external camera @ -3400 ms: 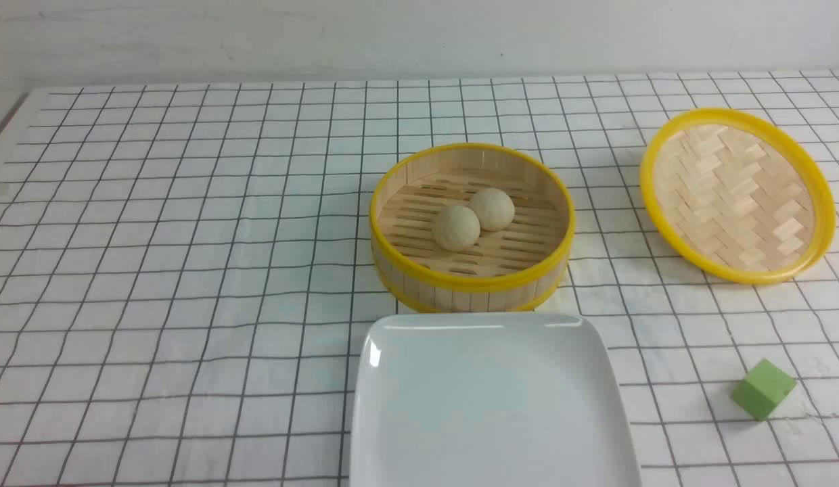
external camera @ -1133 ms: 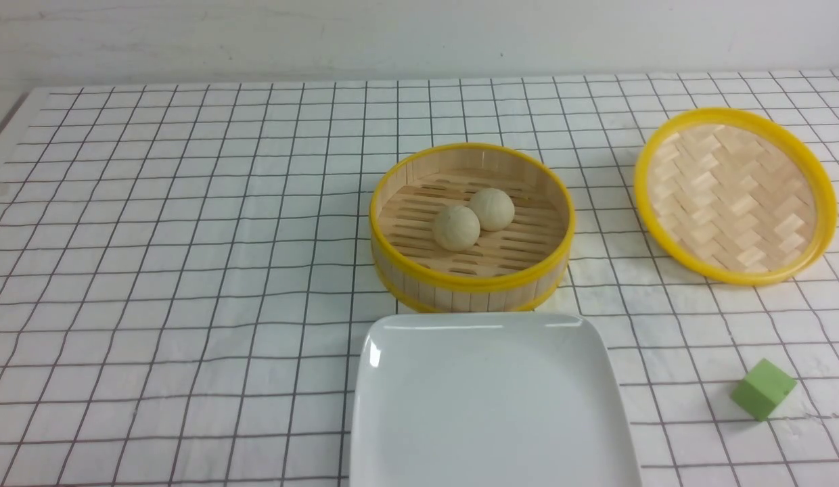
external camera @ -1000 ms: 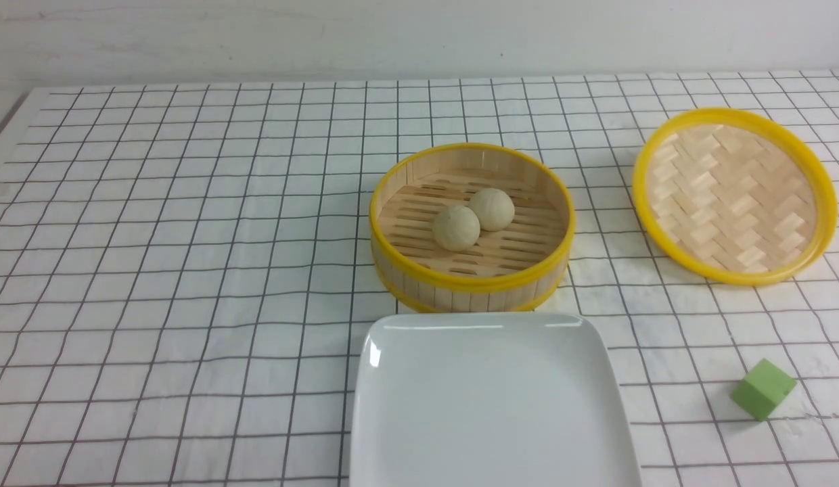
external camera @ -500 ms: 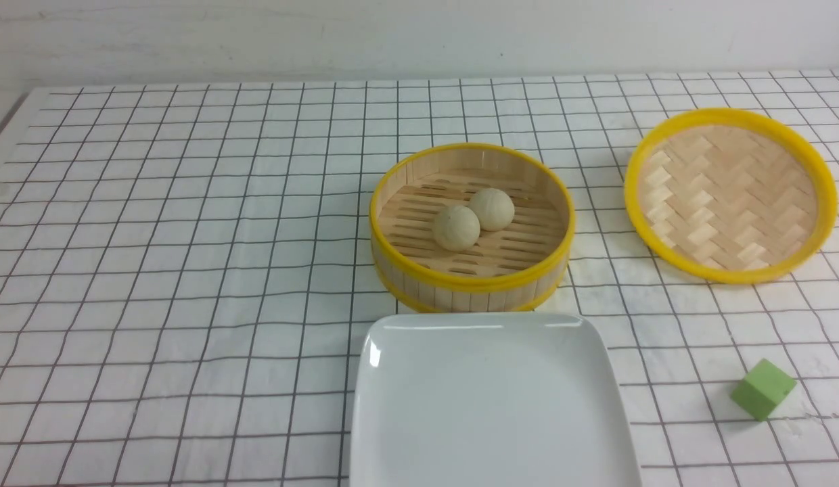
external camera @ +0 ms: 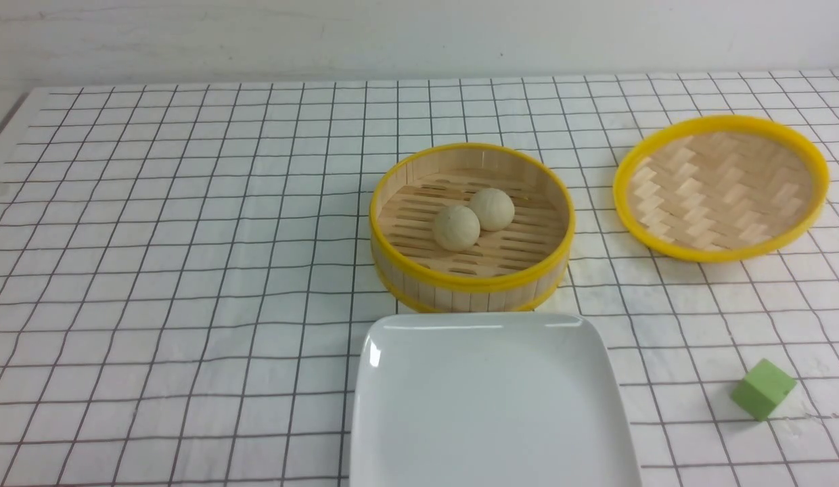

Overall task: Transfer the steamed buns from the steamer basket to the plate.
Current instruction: Use the right arm to grab the steamed stuffed bun that is closest to it

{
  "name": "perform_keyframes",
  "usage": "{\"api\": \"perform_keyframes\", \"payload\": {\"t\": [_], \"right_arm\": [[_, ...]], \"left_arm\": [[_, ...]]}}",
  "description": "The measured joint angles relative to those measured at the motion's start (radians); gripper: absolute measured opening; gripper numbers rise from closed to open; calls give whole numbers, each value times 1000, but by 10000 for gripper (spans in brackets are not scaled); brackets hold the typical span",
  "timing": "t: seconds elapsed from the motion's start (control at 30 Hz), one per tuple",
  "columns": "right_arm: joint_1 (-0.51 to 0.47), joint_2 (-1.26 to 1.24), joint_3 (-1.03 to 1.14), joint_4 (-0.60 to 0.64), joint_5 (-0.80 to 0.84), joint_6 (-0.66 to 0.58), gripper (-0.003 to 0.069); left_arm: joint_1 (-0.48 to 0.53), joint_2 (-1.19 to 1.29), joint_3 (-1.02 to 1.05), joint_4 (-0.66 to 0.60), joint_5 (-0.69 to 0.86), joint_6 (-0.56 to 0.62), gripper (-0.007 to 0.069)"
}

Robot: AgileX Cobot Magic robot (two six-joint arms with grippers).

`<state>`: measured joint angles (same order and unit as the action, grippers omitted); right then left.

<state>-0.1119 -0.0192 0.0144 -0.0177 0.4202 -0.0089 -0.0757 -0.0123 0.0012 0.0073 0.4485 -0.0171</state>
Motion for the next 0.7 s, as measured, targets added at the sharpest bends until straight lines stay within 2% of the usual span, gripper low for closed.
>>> {"api": "perform_keyframes", "payload": {"t": [0.23, 0.37, 0.7], "right_arm": [[0, 0, -1, 48, -91, 33, 242], [0, 0, -127, 134, -132, 70, 242], [0, 0, -412, 195, 34, 75, 242]], "left_arm": [[0, 0, 0, 0, 0, 0, 241], [0, 0, 0, 0, 0, 0, 241], [0, 0, 0, 0, 0, 0, 241]]}}
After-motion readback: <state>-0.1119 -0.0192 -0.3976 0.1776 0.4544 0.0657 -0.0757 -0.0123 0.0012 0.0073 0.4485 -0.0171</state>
